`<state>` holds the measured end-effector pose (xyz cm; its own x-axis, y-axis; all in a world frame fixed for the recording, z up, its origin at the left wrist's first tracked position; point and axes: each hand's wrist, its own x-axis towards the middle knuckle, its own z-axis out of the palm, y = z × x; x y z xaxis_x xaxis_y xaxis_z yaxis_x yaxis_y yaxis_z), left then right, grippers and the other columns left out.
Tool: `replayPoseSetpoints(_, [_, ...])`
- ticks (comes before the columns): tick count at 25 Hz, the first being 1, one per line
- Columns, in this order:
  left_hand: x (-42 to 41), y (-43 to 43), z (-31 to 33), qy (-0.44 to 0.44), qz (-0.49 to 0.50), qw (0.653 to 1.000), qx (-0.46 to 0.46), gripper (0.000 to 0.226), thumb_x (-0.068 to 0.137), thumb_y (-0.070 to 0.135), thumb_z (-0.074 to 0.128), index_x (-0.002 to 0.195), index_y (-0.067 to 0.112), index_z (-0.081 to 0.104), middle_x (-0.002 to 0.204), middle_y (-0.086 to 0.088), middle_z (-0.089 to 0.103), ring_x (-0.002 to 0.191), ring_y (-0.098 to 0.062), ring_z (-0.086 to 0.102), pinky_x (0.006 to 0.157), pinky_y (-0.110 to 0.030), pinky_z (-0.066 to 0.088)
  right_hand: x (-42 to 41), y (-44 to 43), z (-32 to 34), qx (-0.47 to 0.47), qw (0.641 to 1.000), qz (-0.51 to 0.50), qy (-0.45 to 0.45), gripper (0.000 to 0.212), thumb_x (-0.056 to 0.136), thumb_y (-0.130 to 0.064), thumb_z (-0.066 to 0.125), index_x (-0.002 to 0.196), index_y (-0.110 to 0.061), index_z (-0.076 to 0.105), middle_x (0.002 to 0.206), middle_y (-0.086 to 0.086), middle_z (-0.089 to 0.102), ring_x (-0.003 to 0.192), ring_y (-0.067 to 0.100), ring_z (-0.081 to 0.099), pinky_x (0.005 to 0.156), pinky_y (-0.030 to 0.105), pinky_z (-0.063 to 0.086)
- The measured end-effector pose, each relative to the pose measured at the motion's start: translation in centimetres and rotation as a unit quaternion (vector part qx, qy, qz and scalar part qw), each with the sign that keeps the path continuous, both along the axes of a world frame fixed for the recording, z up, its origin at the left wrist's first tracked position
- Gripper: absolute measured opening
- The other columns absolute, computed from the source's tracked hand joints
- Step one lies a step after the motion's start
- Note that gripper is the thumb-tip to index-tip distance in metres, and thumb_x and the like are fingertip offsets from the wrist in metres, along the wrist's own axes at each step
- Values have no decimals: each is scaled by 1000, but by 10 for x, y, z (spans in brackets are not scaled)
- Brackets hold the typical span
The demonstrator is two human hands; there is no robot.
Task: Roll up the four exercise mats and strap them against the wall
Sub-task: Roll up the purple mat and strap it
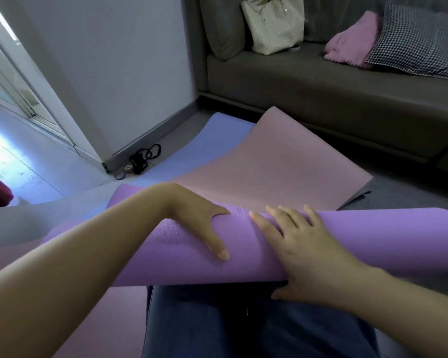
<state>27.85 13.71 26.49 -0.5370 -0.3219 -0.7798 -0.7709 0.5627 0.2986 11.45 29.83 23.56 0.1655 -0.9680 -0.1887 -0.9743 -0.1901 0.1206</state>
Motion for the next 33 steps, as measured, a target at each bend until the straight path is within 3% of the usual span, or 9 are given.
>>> replayPoseSetpoints(2, [-1,3,-2,1,-32,998,-56,90,68,67,69,143,43,25,139,13,36,129,-16,40,107,-39,35,-6,-8,-9,-39,999,4,-19,125,34,-64,77,141,-16,32,122,12,56,103,32,59,87,49,50])
replayPoseSetpoints(4, [4,23,-10,36,-68,979,-187,107,66,67,69,148,36,7,146,7,23,132,-20,32,107,-42,34,-13,-23,2,19,999,-4,-43,108,51,-57,74,143,-27,25,124,0,49,108,25,52,91,40,44])
replayPoseSetpoints(8, [14,54,-32,135,-101,895,-413,111,61,67,65,138,34,-8,140,3,36,122,-24,44,100,-39,37,-23,-66,24,162,976,-28,-143,96,54,-49,83,134,-42,31,114,-11,54,102,15,54,82,33,50])
replayPoseSetpoints(13, [24,49,1,187,-55,926,-322,96,57,70,65,135,43,16,120,11,49,107,-18,52,88,-36,43,-25,-85,55,279,943,-10,-180,82,53,-44,89,123,-47,46,108,-21,60,99,5,59,83,32,55])
replayPoseSetpoints(18, [22,51,2,113,-54,984,-123,89,58,60,78,130,53,26,116,22,52,104,-7,51,90,-31,44,-18,-65,43,358,915,-25,-186,70,60,-54,83,121,-45,49,115,-22,60,106,5,59,93,33,50])
replayPoseSetpoints(22, [6,17,-5,69,-20,997,4,78,66,49,80,129,45,35,110,29,51,102,2,52,88,-18,40,-27,-22,41,174,968,-11,-182,83,72,-64,66,142,-42,27,138,-20,42,124,5,43,106,25,34])
replayPoseSetpoints(25, [-4,-4,-7,47,-14,995,83,80,63,53,80,132,45,40,121,22,54,111,-3,55,101,-31,43,-15,8,16,-26,997,50,-55,107,52,-76,58,142,-22,36,136,6,53,118,24,56,96,42,48])
replayPoseSetpoints(28, [-9,-6,-6,20,-55,998,-4,86,66,66,71,138,51,28,124,15,35,121,-14,44,106,-39,37,-10,-2,-7,-63,997,28,-31,127,30,-78,68,136,-13,42,118,15,62,98,32,64,78,49,55])
replayPoseSetpoints(33, [18,34,-20,120,-62,955,-265,109,59,82,56,147,40,7,138,8,22,125,-18,35,104,-40,35,-12,-27,4,35,997,1,-64,117,58,-70,69,149,-30,7,135,-1,38,120,22,41,101,39,35])
